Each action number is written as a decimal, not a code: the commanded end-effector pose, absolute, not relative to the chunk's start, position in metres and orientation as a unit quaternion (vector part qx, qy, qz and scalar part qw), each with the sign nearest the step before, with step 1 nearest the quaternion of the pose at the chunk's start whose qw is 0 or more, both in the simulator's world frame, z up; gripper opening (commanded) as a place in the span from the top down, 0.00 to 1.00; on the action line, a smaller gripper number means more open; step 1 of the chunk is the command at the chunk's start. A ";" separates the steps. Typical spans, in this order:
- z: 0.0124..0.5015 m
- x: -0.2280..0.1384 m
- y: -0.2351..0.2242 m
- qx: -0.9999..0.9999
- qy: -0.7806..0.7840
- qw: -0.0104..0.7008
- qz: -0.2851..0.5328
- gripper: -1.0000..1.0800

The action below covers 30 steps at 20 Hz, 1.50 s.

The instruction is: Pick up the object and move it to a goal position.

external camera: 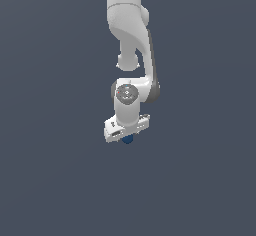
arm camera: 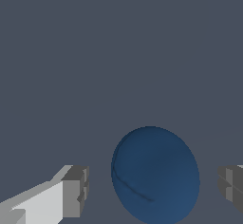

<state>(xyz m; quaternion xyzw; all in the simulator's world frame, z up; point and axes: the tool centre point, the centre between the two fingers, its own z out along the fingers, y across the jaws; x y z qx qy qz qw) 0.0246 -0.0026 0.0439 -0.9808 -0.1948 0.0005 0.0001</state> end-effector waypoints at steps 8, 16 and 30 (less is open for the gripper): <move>0.031 0.026 -0.003 -0.981 -0.195 0.000 0.000 1.00; 0.031 0.026 -0.003 -0.981 -0.195 0.000 0.000 1.00; 0.153 0.089 -0.020 -0.975 -0.199 -0.019 -0.093 1.00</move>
